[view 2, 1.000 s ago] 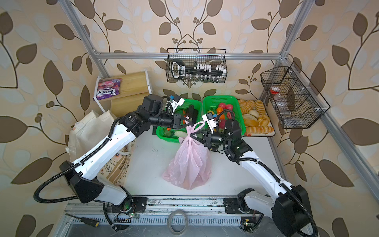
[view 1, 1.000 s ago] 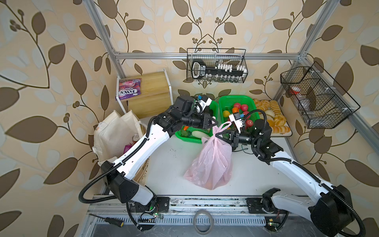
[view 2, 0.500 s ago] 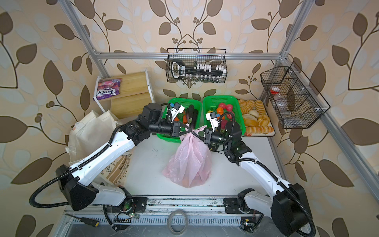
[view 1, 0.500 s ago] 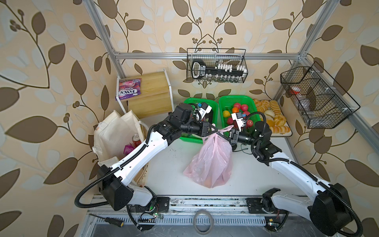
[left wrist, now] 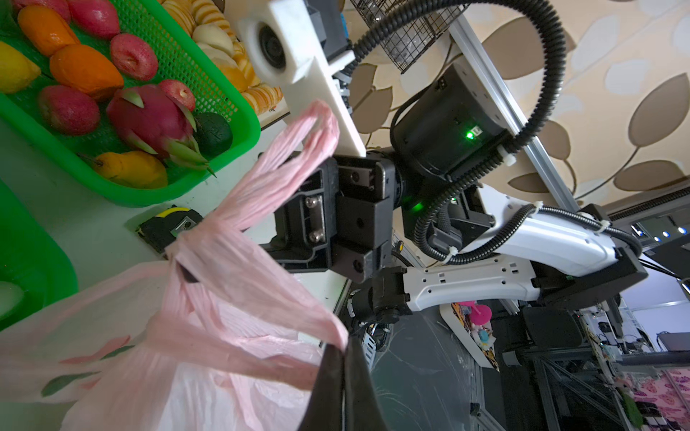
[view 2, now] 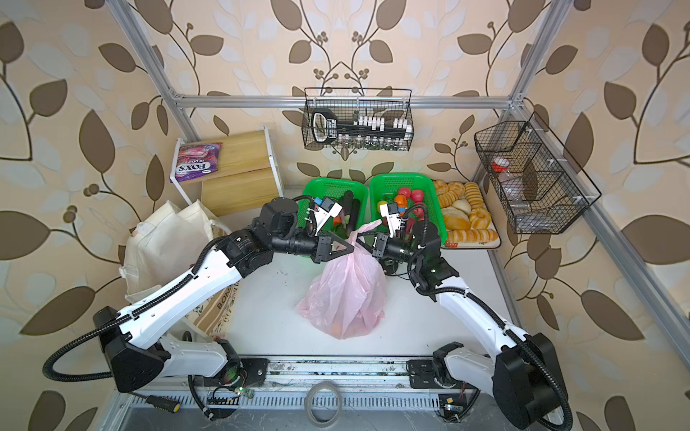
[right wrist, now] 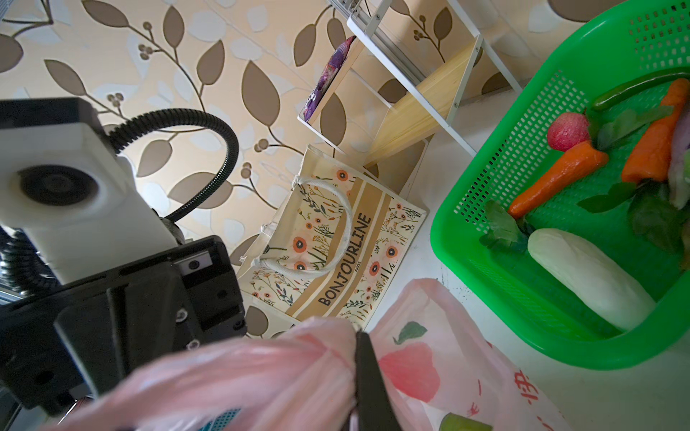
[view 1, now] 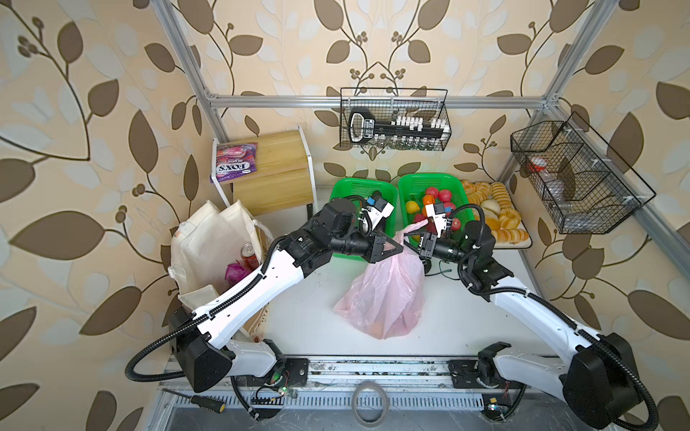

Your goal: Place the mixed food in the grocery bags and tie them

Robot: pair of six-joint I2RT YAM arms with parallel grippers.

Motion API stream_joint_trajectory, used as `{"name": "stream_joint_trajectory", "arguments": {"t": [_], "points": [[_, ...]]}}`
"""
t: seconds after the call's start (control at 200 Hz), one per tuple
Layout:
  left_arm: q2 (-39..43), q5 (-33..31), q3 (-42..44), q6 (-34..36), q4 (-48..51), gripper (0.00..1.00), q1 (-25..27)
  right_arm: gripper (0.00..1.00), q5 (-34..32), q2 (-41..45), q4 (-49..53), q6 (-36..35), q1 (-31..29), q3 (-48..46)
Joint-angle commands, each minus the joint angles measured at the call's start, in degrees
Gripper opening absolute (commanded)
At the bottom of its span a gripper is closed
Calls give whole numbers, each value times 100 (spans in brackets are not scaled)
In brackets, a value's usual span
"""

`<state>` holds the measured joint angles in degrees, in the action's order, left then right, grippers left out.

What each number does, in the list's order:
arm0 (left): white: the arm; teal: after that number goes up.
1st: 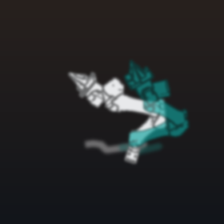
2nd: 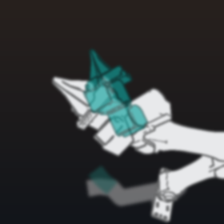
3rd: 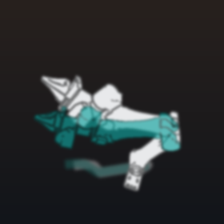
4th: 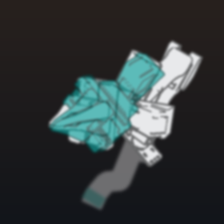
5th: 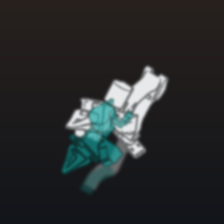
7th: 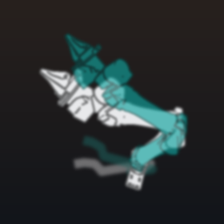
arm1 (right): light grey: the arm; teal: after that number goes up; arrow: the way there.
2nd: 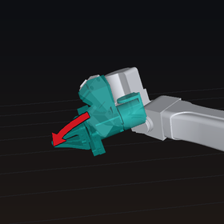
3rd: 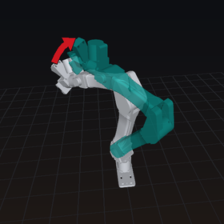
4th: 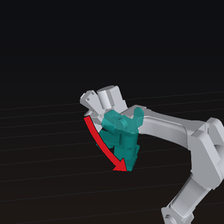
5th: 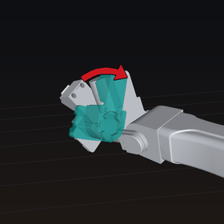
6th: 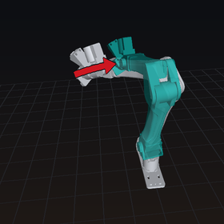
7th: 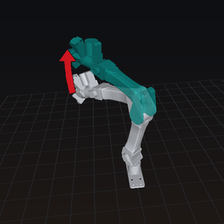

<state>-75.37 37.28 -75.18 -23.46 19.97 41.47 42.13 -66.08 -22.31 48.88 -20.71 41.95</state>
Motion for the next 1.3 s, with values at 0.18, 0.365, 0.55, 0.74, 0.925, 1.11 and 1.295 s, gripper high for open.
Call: {"name": "stream_joint_trajectory", "arguments": {"t": [0.18, 0.365, 0.55, 0.74, 0.925, 1.11, 1.295], "points": [[-227, -306, 74, -41, -235, 0, 339, 0, 113, 53, 185, -71, 64, -24], [-513, -326, 169, -249, -569, 0, 379, 0, 422, 148, 556, -395, 131, 65], [-663, -529, 351, -376, -700, 0, 423, 1, 841, 140, 873, -656, 316, 206], [-663, -737, 548, -484, -950, 2, 423, 4, 1147, 115, 1377, -1101, 339, 370], [-663, -818, 592, -465, -916, 4, 423, 17, 1383, 107, 1671, -1351, 418, 418], [-663, -758, 593, -466, -924, 4, 423, 30, 1601, 38, 1764, -1468, 436, 479], [-663, -658, 588, -466, -942, 4, 425, 38, 1522, -49, 1741, -1477, 435, 554]]}}
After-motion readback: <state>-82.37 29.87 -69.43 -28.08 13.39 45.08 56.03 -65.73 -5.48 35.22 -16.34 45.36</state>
